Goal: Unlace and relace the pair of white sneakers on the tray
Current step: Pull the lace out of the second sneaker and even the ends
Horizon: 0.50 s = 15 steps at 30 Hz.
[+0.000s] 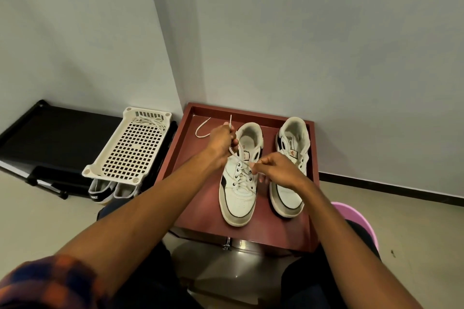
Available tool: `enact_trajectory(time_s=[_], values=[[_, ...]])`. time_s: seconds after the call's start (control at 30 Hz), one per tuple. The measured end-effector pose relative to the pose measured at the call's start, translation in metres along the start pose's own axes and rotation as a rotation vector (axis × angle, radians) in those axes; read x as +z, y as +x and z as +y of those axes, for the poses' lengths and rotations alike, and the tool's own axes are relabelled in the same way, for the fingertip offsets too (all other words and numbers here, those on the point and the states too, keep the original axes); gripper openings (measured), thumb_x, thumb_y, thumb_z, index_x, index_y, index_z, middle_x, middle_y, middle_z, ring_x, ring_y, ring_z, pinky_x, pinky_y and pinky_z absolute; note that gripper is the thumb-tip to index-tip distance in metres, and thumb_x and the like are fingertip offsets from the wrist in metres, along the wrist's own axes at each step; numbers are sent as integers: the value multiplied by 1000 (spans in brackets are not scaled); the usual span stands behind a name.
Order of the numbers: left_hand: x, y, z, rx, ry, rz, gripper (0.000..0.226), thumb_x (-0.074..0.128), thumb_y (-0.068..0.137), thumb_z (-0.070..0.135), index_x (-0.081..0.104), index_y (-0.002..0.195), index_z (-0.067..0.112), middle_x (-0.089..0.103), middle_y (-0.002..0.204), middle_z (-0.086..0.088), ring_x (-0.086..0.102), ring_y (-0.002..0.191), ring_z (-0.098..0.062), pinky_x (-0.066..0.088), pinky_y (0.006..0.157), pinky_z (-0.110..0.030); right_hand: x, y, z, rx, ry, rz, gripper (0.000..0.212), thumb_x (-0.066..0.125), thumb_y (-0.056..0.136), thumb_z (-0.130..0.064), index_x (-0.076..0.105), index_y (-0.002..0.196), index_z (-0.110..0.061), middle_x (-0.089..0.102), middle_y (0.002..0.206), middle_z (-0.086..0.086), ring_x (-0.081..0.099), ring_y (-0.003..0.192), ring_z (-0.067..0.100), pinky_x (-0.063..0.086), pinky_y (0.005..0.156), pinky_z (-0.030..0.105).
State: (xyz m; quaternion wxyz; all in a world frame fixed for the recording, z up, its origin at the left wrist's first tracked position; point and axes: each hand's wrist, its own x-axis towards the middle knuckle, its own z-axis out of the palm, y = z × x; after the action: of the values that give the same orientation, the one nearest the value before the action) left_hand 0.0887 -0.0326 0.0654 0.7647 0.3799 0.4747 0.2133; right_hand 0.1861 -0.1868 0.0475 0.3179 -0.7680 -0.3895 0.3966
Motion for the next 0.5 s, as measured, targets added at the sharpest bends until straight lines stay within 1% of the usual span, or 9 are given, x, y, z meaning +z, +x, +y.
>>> enact_trajectory(time_s=[0.03,0.07,0.1,0.17,0.23,0.27,0.33,0.43,0.5], values=[[1,-1,-2,18,29,-8,28,33,101,11,46,77,16,37,47,5,38,39,-8,32,45,-22,-1,2,0,-17,-65,80,28,68,94,-42,77,80,-20,69,65,-1,59,58,8,47,64,27],[3,-3,-5,29,55,-24,28,31,100,9,45,77,16,37,49,4,38,41,-8,32,44,-22,1,4,-1,-45,-81,190,26,70,91,-49,78,85,-25,71,70,-3,62,61,6,50,66,28],[5,-4,-8,33,77,-41,28,30,100,9,45,79,17,37,51,4,38,42,-9,32,44,-22,2,5,-4,-90,-34,300,22,72,90,-48,78,91,-28,73,75,-6,66,67,6,53,69,28],[8,-7,-14,32,101,-65,27,29,101,10,45,80,17,37,51,5,38,43,-8,32,45,-22,7,9,-14,-180,162,442,17,75,91,-35,78,104,-25,77,88,-9,72,82,7,58,77,27],[12,-9,-18,25,116,-96,27,30,104,13,47,82,17,36,49,6,38,42,-8,32,47,-24,12,14,-24,-216,338,488,22,77,91,-23,77,112,-18,77,99,-7,73,92,6,56,79,20],[14,-11,-19,23,128,-118,28,32,104,15,50,84,16,36,50,6,38,42,-8,32,46,-24,16,17,-28,-217,408,499,24,77,91,-20,77,114,-15,77,102,-4,73,94,4,54,79,16],[17,-16,-21,29,153,-151,29,35,104,15,57,85,15,37,49,6,38,42,-7,32,44,-23,23,19,-35,-214,500,529,23,77,90,-15,77,113,-12,76,103,1,73,88,0,54,76,14],[19,-19,-24,52,180,-183,33,36,105,16,62,86,16,38,47,7,38,44,-8,32,44,-22,30,20,-38,-200,572,623,12,78,89,-13,79,97,-21,71,91,2,71,74,3,56,69,20],[19,-21,-26,61,214,-198,35,35,106,18,62,83,17,38,47,7,39,45,-9,32,46,-24,31,21,-36,-194,582,653,10,79,88,-12,79,91,-22,69,87,1,68,69,1,54,63,16]])
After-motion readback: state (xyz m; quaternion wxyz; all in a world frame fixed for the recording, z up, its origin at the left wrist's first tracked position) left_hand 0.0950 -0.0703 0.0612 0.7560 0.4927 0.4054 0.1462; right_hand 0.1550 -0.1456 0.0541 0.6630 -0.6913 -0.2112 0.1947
